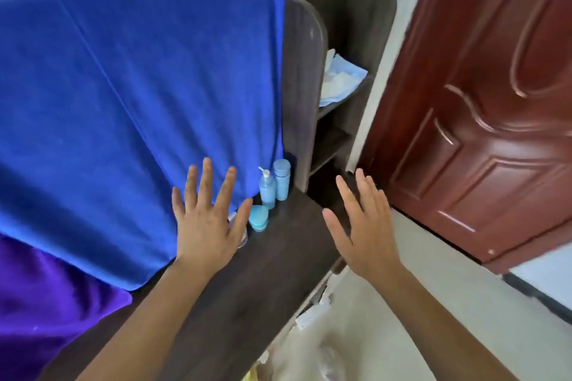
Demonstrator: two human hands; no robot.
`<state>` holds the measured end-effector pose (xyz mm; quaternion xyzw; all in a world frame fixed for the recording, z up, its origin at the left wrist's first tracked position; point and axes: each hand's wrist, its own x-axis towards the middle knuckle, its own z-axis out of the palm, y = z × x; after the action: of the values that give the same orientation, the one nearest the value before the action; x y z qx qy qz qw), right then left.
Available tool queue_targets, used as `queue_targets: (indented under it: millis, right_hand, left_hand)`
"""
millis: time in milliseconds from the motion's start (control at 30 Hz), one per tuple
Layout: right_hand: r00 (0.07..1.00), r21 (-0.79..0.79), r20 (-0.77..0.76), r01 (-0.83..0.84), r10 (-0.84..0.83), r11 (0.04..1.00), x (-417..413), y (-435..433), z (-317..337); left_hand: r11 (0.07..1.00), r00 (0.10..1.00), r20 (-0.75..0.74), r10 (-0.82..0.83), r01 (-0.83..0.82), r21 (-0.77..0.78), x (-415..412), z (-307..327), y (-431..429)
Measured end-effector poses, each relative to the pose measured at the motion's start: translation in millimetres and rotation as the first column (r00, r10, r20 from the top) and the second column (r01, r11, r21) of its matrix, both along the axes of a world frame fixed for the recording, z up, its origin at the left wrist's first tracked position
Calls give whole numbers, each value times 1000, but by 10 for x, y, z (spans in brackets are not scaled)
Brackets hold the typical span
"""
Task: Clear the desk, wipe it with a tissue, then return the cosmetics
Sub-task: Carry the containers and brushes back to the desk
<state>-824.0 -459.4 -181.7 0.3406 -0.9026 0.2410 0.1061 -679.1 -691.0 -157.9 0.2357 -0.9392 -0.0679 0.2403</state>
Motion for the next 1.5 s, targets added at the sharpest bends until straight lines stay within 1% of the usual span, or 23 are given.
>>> queue_targets:
  millis: [67, 133, 233, 300, 400, 467, 600, 733, 833, 933, 1000, 1100, 1200, 1400, 1500]
  right_hand:
    - [993, 56, -9, 117, -117, 992, 122, 415, 45]
    - [970, 78, -31, 242, -240, 967, 250, 871, 131]
    - [901, 74, -42, 435, -433, 898, 466, 1583, 297]
    - [834, 56, -41, 552, -550, 832, 610, 2063, 404]
    - [740, 5, -41, 672, -671, 741, 824, 2734, 501]
    - [672, -25, -20, 739, -740, 673, 950, 3170, 515]
    - [546, -44, 19, 837, -837, 545, 1176, 4098, 450]
    - [444, -89, 28, 893, -896, 440, 1383, 5173, 356]
    - [381, -97, 58, 922, -923, 374, 1453, 5958, 291]
    - [308, -81, 111, 950, -945, 300, 1418, 6585, 261]
    - [277, -47, 143, 961, -950, 273, 1352, 6926, 272]
    - [278, -42, 155, 961, -948, 275, 1177, 7374, 309]
    - [251, -8, 168, 967, -953, 254, 896, 7803, 288]
    - [196, 83, 174, 974, -965, 213, 70, 8710, 62]
    - [142, 132, 181, 977, -973, 167, -416, 9177, -36]
  left_hand:
    - [992, 992, -11, -123, 123, -10, -228, 32, 182]
    - [974, 973, -23, -228, 228, 13, -458, 77, 482]
    - [924, 927, -27, -374, 375, 77, -774, 157, 1093]
    - [863, 866, -7, -501, 499, 81, -954, 224, 1606]
    - [740, 740, -11, -673, 673, 9, -1138, 357, 2443]
    - [661, 661, -33, -750, 750, 6, -1210, 417, 3032]
    - [535, 535, -41, -844, 845, 25, -1284, 394, 4250]
    - [407, 408, -17, -913, 913, 26, -1364, 328, 5539]
    - [340, 340, 4, -940, 939, 50, -1395, 295, 6470]
    - [284, 282, 46, -958, 956, 67, -1446, 256, 7196]
    - [276, 271, 66, -960, 957, 89, -1526, 256, 7553]
    - [262, 257, 63, -964, 959, 105, -1734, 277, 7985]
    - [232, 228, 50, -972, 965, 125, -2045, 237, 8410]
    - [211, 206, 44, -977, 957, 200, -2882, -42, 9338]
    - [226, 213, 76, -974, 938, 264, -3360, -178, 9832]
